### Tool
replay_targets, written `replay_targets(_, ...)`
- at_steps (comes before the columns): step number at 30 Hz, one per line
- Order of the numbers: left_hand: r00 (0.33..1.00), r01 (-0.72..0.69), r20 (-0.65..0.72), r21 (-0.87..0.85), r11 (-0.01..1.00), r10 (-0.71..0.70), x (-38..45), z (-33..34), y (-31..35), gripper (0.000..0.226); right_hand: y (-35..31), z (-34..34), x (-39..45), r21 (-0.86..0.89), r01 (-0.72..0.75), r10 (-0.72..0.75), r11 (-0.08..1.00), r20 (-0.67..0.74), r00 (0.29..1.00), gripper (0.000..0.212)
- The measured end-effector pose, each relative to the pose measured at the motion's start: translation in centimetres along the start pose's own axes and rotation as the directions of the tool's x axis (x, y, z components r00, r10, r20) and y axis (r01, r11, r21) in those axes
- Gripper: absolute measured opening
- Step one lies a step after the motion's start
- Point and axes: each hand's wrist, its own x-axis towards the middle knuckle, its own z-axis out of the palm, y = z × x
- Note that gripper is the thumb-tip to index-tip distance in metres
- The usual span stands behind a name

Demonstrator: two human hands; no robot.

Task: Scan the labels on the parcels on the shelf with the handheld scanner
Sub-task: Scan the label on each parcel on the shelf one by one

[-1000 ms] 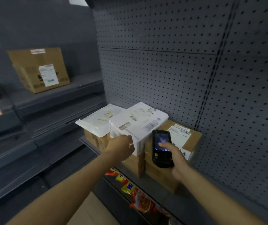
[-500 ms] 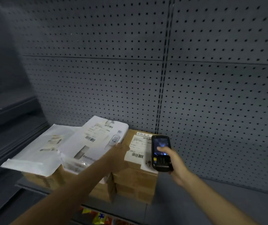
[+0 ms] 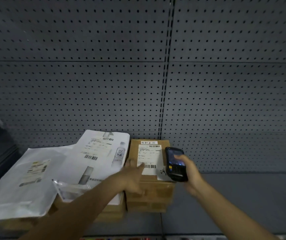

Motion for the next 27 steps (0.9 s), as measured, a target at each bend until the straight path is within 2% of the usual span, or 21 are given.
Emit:
replay_targets(7,0.980,-0.024,-0.198,-0.092,0.995,0.005,-1.2,3.0,1.3,0.085,2.0,-0.4,-2.0,0.058,0.026,-0.019,0.998,-0.118,0.993,0.043)
replay_targets(11,0.965,-0.081,-0.263,-0.327,0.942,-0.008,-1.8,3.9,1.1,0.089,2.6,-0.4,-3.4,0.051,0.036,-0.027,0.998,-0.173,0.985,0.036)
replay_targets(14,0.966,-0.062,-0.255,-0.416,0.907,-0.051,-1.9,4.2,1.2,0.099,2.7,-0.1,-4.3,0.043,0.051,-0.043,0.998,-0.181,0.983,0.027)
replay_targets(21,0.979,0.079,-0.120,-0.518,0.852,-0.164,-1.2,4.6,1.6,0.138,3.5,0.2,-5.4,0.044,0.082,-0.072,0.996,-0.184,0.980,0.040)
replay_targets(24,0.977,0.077,-0.125,-0.547,0.833,-0.173,-1.0,5.1,1.8,0.141,3.9,0.1,-5.9,0.034,0.088,-0.079,0.996,-0.209,0.975,0.039)
replay_targets(27,0.968,0.042,-0.186,-0.544,0.838,-0.169,-1.2,5.9,2.2,0.138,4.2,-0.3,-6.5,0.041,0.112,-0.102,0.993,-0.200,0.974,0.037)
